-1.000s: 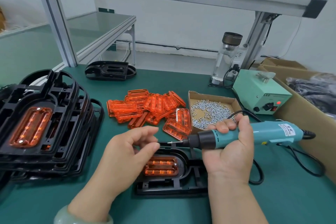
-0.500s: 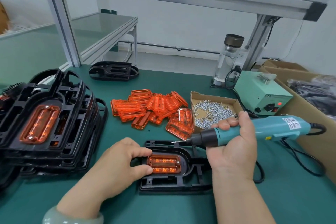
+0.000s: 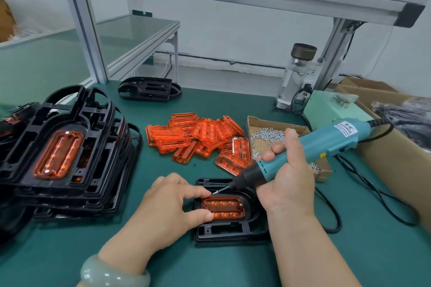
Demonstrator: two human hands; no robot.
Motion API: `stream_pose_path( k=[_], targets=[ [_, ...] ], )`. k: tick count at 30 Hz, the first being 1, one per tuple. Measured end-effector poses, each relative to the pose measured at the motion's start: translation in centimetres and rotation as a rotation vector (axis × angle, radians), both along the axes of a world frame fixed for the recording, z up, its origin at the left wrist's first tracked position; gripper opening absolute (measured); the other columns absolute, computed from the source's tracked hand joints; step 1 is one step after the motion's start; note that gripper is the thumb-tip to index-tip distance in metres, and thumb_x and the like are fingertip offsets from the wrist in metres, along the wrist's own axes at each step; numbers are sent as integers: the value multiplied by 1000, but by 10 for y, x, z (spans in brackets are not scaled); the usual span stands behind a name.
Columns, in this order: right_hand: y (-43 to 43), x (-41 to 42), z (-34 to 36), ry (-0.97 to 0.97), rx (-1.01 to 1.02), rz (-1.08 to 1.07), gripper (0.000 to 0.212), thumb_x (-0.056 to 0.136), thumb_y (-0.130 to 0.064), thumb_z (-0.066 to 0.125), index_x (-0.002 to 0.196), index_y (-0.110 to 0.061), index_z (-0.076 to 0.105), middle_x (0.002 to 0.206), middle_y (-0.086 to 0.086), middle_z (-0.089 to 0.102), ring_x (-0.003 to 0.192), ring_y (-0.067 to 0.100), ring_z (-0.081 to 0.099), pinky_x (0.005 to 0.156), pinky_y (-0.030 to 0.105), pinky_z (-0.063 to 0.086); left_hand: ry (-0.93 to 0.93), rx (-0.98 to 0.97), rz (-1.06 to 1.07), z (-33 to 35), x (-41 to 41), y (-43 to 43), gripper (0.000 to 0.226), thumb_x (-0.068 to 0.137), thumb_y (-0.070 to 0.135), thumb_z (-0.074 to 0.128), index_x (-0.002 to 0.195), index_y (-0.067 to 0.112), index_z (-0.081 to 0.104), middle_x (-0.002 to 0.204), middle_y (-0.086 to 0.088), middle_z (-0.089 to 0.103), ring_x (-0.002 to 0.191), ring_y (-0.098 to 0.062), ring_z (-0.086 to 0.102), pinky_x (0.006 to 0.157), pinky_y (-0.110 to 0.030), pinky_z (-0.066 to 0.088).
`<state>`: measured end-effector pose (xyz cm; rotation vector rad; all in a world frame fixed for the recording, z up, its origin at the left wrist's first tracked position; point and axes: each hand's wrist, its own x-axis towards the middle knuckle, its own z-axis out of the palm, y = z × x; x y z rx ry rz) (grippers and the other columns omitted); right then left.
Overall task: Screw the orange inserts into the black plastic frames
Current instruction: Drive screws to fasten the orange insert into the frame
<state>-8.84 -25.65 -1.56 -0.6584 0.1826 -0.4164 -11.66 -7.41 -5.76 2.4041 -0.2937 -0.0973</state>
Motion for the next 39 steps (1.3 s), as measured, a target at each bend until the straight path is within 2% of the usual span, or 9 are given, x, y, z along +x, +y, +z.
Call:
stream_pose_path(
  k=[3,10,14,19,25,28,32,36,39],
  targets=[
    [7,3,-1,-22,-41,36,15,92,-19,63,80,-24,55,57,-6,47,44,8,45,49,19,41,-9,5,-3,0,1,-1,27,70,55,73,91,61,56,95,18,46,99,-2,37,84,-21,31],
    [13,3,-5,-62,-116,75,25,87,-13,64,68,-27,66,59,-5,48,46,9,45,47,19,41,-14,-4,5,-2,1,0,30,69,55,73,96,57,61,93,18,46,98,-1,38,83,-21,32],
    [13,4,-7,-57,-167,65,14,80,-15,65,72,-26,64,59,-4,47,46,10,45,47,20,41,-14,-17,5,-2,2,0,27,68,55,74,89,60,58,93,18,47,96,2,37,80,-20,31],
    [14,5,-9,-72,-227,54,10,82,-13,62,79,-22,59,58,-3,47,45,11,45,47,20,41,-12,-11,3,-2,1,1,26,68,56,73,89,59,58,93,19,46,96,4,36,78,-19,30],
    [18,4,-6,-98,-264,61,10,83,-10,62,84,-18,56,56,-3,46,45,11,44,47,20,40,-9,-6,9,-3,2,0,28,68,57,73,92,58,60,93,19,46,97,2,37,80,-20,31],
    [18,2,-4,-100,-278,63,14,93,-2,57,88,-16,54,55,-4,46,44,11,44,46,20,40,-9,-3,12,-3,2,0,27,68,57,73,92,58,60,93,18,46,97,1,37,80,-20,31],
    [20,2,0,-109,-310,84,15,94,0,55,91,-14,53,55,-3,47,43,10,44,45,21,39,-8,-3,10,-1,2,0,28,69,55,73,93,58,60,93,17,47,97,-2,38,82,-21,32],
    [26,3,5,-172,-420,142,10,83,-12,61,90,-16,55,54,-4,48,41,13,44,45,21,39,-12,4,6,1,1,-1,28,69,54,74,92,59,58,94,17,47,98,-4,38,84,-22,33],
    [29,4,8,-243,-523,227,13,81,-14,63,92,-20,57,57,-5,50,42,14,46,47,22,40,-22,-2,5,2,1,-1,29,70,52,75,84,63,52,93,16,47,97,-4,39,84,-22,33]
  ],
)
